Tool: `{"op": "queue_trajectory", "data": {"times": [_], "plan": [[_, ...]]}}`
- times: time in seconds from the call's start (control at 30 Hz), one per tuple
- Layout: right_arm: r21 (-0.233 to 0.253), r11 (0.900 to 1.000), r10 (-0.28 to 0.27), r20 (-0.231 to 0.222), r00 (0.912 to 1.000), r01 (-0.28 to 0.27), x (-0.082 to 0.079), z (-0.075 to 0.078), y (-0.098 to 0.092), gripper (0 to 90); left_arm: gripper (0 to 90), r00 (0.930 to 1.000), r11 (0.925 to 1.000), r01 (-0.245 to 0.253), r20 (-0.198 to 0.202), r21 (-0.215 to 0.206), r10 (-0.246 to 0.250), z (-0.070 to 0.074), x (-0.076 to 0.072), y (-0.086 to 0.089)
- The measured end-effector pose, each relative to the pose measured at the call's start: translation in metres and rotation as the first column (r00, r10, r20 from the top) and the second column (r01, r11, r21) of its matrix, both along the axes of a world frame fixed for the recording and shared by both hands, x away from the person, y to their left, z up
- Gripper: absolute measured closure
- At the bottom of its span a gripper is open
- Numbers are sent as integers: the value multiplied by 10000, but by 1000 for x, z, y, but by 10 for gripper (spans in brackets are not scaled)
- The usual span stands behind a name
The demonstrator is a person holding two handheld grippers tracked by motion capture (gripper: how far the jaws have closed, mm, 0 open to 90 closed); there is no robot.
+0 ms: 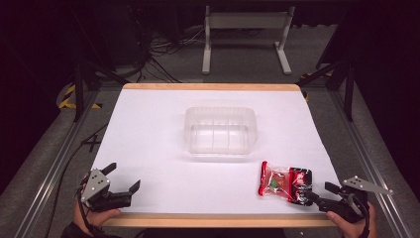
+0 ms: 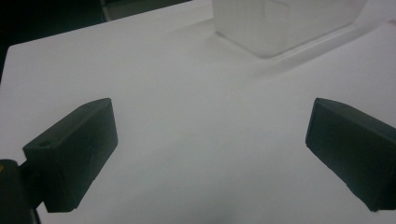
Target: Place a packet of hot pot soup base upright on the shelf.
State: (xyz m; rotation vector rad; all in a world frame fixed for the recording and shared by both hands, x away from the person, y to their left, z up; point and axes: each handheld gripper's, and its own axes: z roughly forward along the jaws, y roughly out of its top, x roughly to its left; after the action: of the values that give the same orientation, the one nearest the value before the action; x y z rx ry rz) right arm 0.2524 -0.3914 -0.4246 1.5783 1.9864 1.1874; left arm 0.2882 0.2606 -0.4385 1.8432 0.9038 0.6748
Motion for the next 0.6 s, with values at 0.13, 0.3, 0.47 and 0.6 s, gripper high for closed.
{"op": "queue_trajectory", "data": {"times": [0.13,0.3,0.47,0.6], "plan": [[273,9995,134,-37,9999,-132,0,-3,-2,122,58,9993,9989,303,-238,371,-295,-2,2,-5],[440,9977,530,-418,9977,-512,6,-10,-4,161,69,9985,9966,467,-311,674,-447,-7,2,-8],[1011,9929,688,-639,9956,-621,11,-15,-7,164,76,9975,9964,598,-420,609,-573,-7,2,-7],[1581,9837,998,-820,9916,-860,14,-19,-8,164,76,9966,9954,694,-485,663,-663,-9,4,-9]]}}
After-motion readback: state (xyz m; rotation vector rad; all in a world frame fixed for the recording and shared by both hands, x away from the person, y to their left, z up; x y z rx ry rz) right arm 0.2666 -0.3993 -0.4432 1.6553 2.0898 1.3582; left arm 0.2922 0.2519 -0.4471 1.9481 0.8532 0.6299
